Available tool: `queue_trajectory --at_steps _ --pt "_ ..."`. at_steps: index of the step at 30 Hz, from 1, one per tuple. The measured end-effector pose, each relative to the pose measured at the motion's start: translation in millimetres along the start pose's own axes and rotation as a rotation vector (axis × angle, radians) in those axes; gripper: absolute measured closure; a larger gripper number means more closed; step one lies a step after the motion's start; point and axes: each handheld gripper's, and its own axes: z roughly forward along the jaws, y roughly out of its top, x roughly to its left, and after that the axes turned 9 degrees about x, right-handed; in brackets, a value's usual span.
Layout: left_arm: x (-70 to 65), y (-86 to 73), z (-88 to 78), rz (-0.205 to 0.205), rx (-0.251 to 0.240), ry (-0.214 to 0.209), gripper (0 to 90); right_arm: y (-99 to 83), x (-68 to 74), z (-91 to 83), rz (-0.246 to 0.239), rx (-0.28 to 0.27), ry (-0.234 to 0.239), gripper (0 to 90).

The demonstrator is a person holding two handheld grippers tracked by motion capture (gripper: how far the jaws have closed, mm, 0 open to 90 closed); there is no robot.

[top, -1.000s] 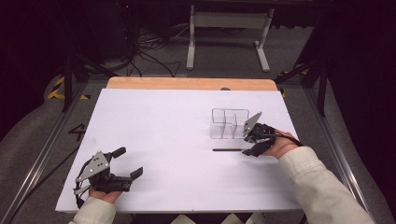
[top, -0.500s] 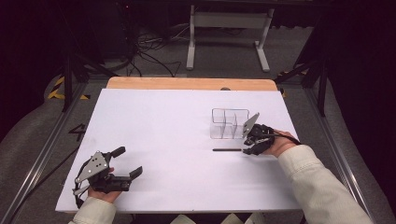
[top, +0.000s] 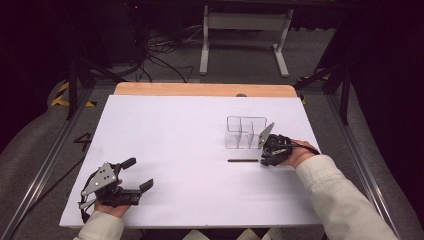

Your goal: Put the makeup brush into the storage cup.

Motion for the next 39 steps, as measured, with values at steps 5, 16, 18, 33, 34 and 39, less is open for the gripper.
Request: queue_trajectory --at_steps 5,16,18,33,34,39 --pt "0.1 -0.2 0.3 -0.001 0.002 -0.003 5.6 0.7 0.2 1.4 -0.010 0.008 0.007 75.6" --pt "-0.7 0.0 1.6 0.000 0.021 -0.008 6.8 2.5 1.7 1.5 -0.021 0.023 0.028 82.5" --pt "-0.7 0.2 2.3 0.003 0.026 -0.011 7.0 3.1 1.2 1.6 -0.020 0.025 0.033 82.6" --pt "-0.7 0.6 1.8 0.000 0.035 -0.016 7.2 13.0 0.6 1.4 -0.047 0.096 0.037 83.0" --pt "-0.7 0.7 1.8 0.001 0.035 -0.015 7.2 13.2 0.8 1.3 -0.042 0.100 0.035 83.2" --pt "-1.3 1.6 3.1 0.000 0.042 -0.013 6.3 13.5 0.8 1.0 -0.047 0.104 0.034 83.7"
